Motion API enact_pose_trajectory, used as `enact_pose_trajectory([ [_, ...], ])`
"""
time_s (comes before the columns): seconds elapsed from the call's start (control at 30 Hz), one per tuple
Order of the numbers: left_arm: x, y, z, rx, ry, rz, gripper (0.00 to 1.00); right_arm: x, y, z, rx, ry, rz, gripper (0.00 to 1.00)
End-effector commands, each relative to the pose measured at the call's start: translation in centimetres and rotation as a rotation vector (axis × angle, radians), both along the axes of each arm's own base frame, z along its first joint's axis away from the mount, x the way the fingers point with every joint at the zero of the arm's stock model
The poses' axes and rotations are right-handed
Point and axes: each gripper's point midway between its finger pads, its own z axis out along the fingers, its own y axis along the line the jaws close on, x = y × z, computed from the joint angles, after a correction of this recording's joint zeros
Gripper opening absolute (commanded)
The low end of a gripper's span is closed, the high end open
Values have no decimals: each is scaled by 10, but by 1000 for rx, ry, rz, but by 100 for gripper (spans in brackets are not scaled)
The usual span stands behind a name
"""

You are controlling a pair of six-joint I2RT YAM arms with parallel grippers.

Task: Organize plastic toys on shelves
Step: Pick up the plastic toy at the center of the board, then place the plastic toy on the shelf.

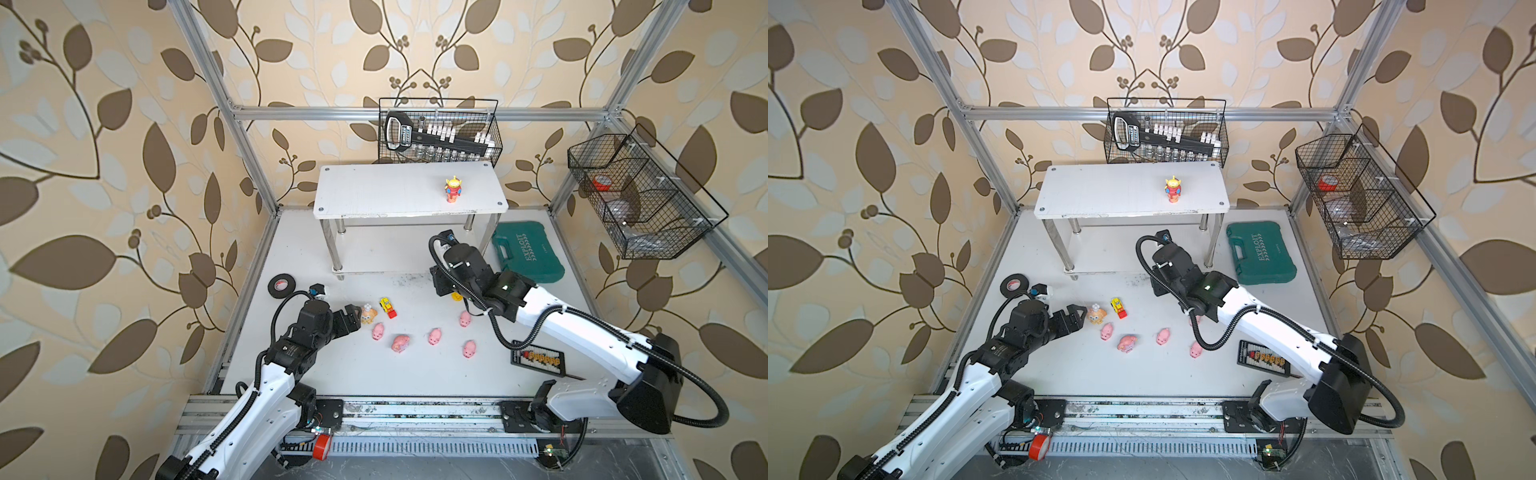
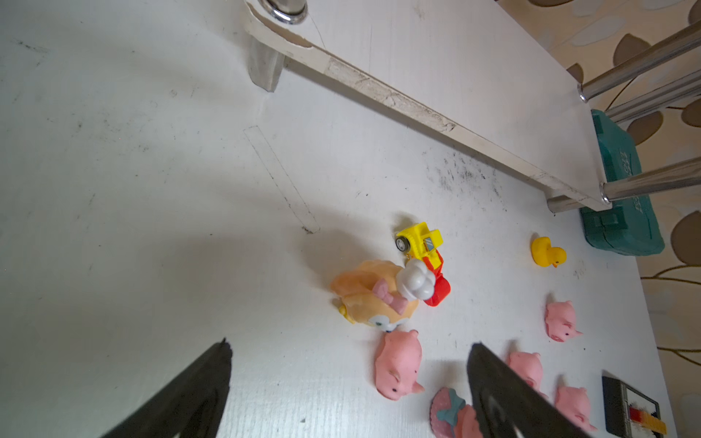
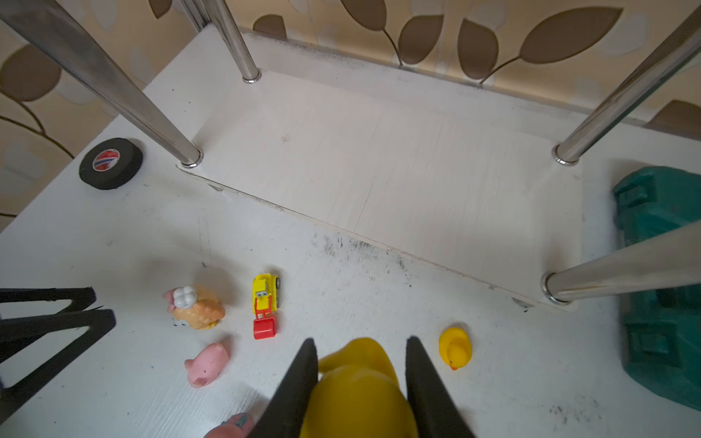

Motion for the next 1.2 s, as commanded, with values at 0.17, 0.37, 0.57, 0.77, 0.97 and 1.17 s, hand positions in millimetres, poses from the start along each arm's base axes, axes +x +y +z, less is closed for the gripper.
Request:
enact_pose_trajectory([
  [0.17, 6, 0, 8, 14, -38, 2, 96, -17, -80, 111, 9, -139, -119, 23],
  [0.37, 6, 0, 7, 14, -36, 2, 96, 12, -139, 169, 16, -236, -246, 22],
  [0.57, 6, 0, 7, 13, -35, 1, 96, 71, -144, 198, 50, -233, -207, 21],
  [0.77, 6, 0, 7, 13, -35, 0, 96, 118, -119, 188, 20, -168, -136, 21],
  [0.97, 6, 0, 8, 13, -37, 1, 96, 134, -114, 162, 1, -102, -120, 20],
  [1.17, 6, 0, 8, 13, -38, 0, 96, 137, -114, 148, -16, -70, -121, 21],
])
